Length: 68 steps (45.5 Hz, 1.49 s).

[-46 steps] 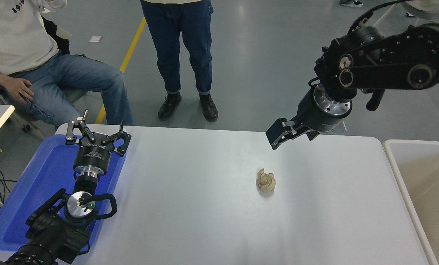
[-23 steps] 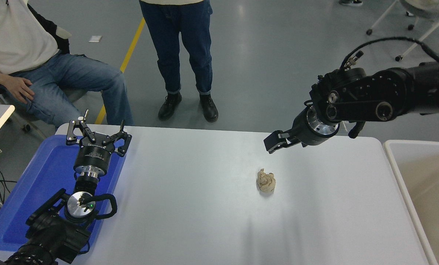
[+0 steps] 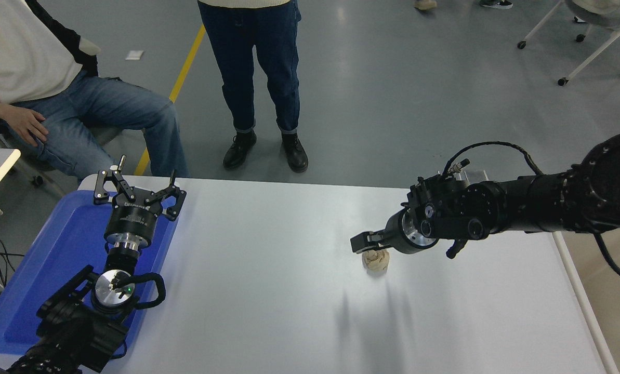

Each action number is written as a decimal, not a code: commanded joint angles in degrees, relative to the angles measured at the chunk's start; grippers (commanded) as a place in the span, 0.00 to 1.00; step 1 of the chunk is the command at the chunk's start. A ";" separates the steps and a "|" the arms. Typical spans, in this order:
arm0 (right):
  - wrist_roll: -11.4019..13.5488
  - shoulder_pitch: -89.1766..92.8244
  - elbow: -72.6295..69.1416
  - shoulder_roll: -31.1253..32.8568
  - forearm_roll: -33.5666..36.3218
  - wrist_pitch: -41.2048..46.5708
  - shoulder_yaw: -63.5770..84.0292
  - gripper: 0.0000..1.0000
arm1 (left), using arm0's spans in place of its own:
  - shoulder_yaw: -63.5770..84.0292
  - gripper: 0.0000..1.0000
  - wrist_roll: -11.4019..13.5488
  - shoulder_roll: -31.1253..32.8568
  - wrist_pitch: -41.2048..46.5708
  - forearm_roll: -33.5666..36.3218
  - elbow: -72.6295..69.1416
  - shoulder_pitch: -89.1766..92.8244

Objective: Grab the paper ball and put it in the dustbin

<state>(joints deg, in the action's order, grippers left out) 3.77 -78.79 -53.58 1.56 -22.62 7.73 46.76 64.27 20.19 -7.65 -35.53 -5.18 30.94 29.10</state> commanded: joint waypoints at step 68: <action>0.01 17.17 20.27 -1.56 -7.44 -5.97 -12.30 0.95 | -0.02 1.00 0.02 0.01 -0.07 0.00 0.00 0.08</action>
<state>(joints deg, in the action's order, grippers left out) 3.78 -62.39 -33.25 0.00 -29.57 1.77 38.08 64.26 20.22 -7.64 -35.51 -5.19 30.94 29.18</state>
